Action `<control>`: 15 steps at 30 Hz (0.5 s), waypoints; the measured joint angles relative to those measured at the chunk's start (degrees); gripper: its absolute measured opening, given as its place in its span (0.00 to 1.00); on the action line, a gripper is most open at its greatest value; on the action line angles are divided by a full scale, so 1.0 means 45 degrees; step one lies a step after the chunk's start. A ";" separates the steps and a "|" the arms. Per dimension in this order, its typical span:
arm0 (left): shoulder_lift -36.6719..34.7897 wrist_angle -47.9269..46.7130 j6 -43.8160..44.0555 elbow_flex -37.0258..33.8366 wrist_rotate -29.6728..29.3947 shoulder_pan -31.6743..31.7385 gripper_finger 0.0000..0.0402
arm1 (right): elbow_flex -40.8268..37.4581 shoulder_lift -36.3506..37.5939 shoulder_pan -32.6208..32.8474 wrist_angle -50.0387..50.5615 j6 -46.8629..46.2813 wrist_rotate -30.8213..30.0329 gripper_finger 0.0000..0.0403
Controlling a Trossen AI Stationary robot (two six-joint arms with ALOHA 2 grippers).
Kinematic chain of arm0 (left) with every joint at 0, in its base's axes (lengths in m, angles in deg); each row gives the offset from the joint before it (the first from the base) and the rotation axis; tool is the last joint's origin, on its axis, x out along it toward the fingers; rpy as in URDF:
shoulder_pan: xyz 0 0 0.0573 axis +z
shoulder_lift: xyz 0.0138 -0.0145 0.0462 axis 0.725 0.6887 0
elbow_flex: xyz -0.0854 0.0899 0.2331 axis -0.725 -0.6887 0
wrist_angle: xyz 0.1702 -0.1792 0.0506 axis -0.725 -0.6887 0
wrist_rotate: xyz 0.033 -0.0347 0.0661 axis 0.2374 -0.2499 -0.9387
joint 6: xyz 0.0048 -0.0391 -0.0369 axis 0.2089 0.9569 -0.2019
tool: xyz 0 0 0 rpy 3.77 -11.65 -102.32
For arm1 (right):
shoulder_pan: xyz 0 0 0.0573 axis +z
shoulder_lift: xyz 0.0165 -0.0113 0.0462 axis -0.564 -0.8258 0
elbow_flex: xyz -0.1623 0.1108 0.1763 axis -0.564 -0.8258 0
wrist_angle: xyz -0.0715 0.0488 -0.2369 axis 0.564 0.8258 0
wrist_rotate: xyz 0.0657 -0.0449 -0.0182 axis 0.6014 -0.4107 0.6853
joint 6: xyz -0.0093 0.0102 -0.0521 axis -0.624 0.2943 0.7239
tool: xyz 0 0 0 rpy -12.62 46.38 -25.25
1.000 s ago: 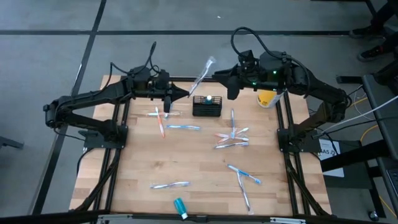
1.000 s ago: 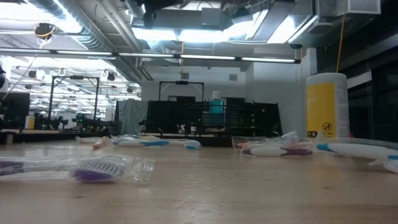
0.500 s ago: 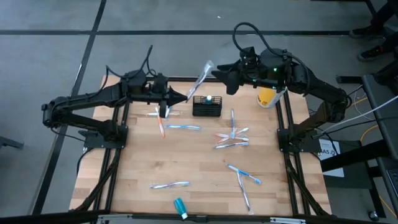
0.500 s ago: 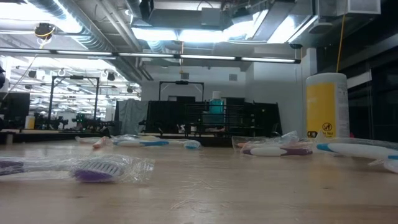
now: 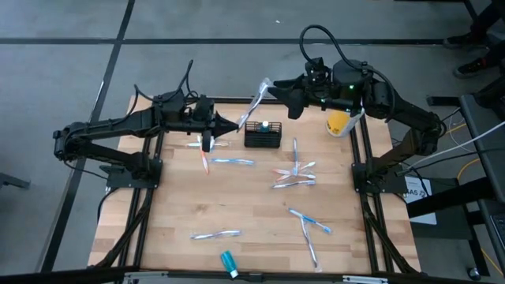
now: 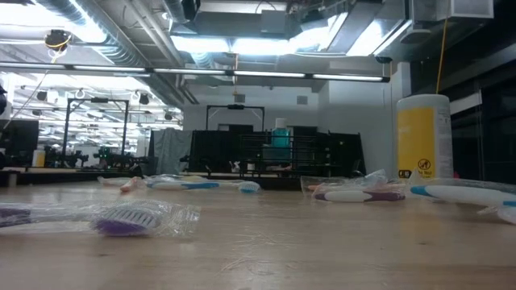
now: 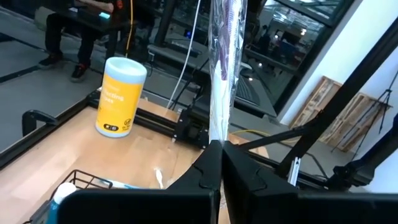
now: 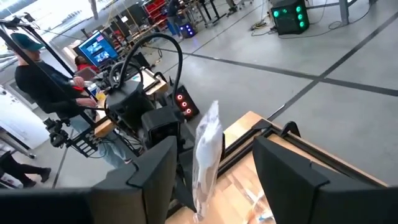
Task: Pick & Place toothbrushing station
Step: Put the purple toothbrush into the black mesh organizer
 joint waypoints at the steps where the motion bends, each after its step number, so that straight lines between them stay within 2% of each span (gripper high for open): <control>1: 0.0003 0.0082 0.0008 0.0000 0.0001 0.0001 0.00 | 0.0000 0.0000 0.0001 -0.0003 0.0000 0.0000 0.53; 15: 0.0571 0.0722 0.0291 0.0010 0.0100 -0.0470 0.00 | 0.0005 -0.0352 0.0000 -0.0570 0.0165 0.0333 0.53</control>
